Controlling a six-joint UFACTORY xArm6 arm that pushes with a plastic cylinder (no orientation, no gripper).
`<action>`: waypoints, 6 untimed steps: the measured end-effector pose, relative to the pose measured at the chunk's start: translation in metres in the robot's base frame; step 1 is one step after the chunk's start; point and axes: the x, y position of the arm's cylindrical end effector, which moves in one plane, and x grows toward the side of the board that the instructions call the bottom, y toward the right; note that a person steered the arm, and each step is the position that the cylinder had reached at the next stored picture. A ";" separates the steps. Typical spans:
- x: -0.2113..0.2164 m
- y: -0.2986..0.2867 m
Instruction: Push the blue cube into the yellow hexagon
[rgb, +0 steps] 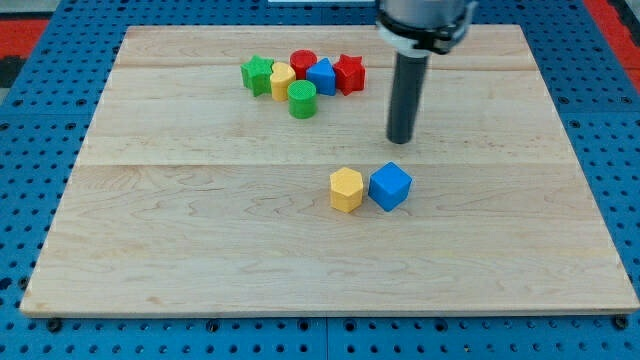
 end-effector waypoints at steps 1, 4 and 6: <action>0.035 -0.002; 0.035 -0.089; 0.026 0.003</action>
